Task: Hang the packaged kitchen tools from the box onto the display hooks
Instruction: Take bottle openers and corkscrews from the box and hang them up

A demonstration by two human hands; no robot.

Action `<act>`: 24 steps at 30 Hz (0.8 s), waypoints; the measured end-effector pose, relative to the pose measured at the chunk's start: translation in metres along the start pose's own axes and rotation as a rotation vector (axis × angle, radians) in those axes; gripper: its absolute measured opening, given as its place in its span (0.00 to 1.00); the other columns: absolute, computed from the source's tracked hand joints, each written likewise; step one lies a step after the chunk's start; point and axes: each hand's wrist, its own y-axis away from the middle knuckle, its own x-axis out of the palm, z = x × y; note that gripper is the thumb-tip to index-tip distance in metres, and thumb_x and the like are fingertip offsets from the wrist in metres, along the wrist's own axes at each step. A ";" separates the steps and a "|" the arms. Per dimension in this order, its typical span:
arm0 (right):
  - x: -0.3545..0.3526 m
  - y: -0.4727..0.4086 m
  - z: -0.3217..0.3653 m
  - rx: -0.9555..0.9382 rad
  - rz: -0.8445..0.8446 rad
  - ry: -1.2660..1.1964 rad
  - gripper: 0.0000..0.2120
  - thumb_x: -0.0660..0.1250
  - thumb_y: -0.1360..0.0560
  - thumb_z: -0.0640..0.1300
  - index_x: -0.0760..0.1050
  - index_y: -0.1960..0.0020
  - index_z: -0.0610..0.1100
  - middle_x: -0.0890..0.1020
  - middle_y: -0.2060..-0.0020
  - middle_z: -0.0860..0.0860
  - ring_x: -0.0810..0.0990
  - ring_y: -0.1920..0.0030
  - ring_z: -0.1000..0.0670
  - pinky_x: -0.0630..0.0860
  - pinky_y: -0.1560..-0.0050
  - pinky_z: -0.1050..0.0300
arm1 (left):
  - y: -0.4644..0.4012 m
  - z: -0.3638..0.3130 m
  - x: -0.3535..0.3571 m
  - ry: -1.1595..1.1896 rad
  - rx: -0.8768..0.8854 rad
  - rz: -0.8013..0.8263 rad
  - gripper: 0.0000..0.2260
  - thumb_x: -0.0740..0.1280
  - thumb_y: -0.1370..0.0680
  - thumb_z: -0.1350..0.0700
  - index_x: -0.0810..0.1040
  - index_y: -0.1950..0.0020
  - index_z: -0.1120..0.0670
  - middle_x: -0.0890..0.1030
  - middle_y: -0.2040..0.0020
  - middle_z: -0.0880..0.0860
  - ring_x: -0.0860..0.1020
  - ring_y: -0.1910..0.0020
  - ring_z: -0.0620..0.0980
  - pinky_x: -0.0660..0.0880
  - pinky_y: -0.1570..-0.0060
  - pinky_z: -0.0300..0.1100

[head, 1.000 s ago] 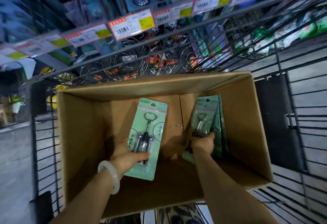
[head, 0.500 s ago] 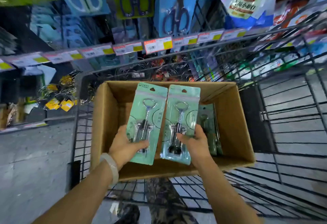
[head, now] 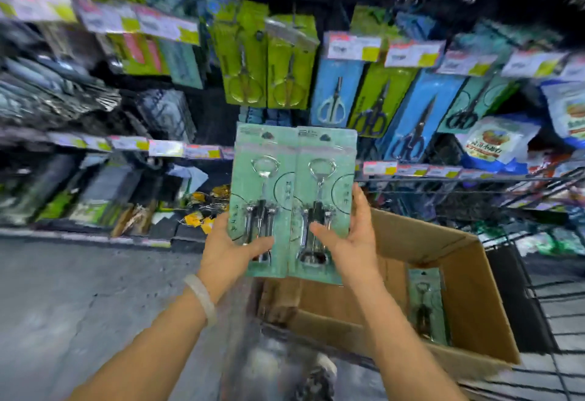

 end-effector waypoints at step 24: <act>0.281 0.004 0.200 -0.540 0.348 0.007 0.46 0.75 0.32 0.37 0.52 0.25 0.56 0.57 0.27 0.61 0.55 0.29 0.62 0.55 0.32 0.64 | 0.017 -0.121 -0.306 0.070 0.350 -0.495 0.42 0.79 0.39 0.44 0.66 0.30 0.51 0.76 0.36 0.51 0.75 0.37 0.55 0.72 0.37 0.57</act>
